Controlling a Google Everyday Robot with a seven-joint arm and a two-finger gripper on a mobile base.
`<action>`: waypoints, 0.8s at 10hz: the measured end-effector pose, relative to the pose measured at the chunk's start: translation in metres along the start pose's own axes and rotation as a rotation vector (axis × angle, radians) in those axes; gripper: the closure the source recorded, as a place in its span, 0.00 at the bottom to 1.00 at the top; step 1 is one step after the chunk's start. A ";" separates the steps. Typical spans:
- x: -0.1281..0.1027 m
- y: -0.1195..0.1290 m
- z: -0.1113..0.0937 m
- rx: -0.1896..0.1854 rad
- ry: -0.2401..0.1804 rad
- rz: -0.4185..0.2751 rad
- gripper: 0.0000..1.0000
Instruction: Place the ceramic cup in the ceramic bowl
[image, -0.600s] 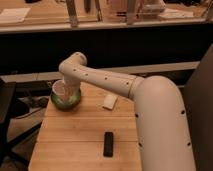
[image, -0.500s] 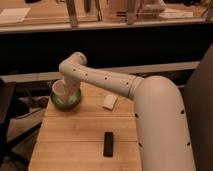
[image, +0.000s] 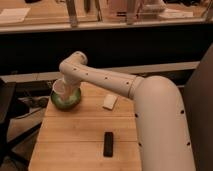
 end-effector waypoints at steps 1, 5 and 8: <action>0.001 0.000 0.000 0.001 0.002 0.001 1.00; 0.006 0.002 -0.002 0.008 0.007 0.004 1.00; 0.008 0.003 -0.003 0.013 0.011 0.006 1.00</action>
